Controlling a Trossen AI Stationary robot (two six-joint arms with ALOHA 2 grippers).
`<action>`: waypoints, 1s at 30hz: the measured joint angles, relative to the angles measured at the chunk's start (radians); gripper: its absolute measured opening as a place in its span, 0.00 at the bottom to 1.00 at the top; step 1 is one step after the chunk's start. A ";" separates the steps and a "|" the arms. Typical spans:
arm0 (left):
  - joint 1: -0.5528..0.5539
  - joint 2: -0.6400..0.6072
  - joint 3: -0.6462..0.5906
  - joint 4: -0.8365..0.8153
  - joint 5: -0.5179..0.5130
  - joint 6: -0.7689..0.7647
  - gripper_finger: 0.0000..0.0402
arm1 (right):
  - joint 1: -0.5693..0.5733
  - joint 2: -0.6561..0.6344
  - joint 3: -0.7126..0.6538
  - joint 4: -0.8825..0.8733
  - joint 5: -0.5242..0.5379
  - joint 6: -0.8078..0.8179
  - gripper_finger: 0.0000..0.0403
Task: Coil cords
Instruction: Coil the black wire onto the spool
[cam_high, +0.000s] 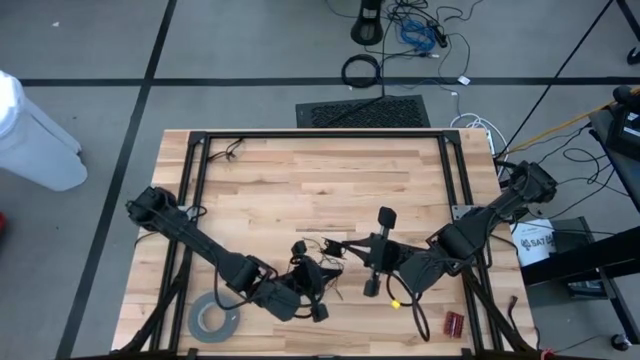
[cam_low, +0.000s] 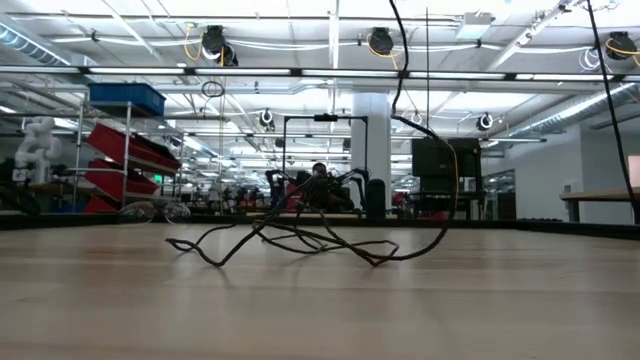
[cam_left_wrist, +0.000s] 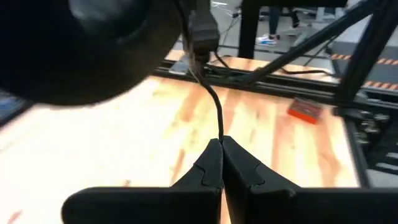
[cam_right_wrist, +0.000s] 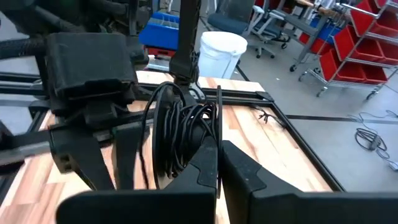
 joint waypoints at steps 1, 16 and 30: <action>-0.006 0.000 0.000 -0.001 0.001 -0.014 0.02 | 0.002 -0.003 0.000 -0.006 -0.001 0.000 0.00; -0.244 -0.006 0.000 0.016 -0.130 -0.035 0.27 | 0.077 -0.091 0.000 -0.238 -0.002 0.142 0.00; -0.290 0.008 0.001 0.067 -0.426 -0.054 0.43 | 0.115 -0.100 0.000 -0.253 -0.005 0.178 0.00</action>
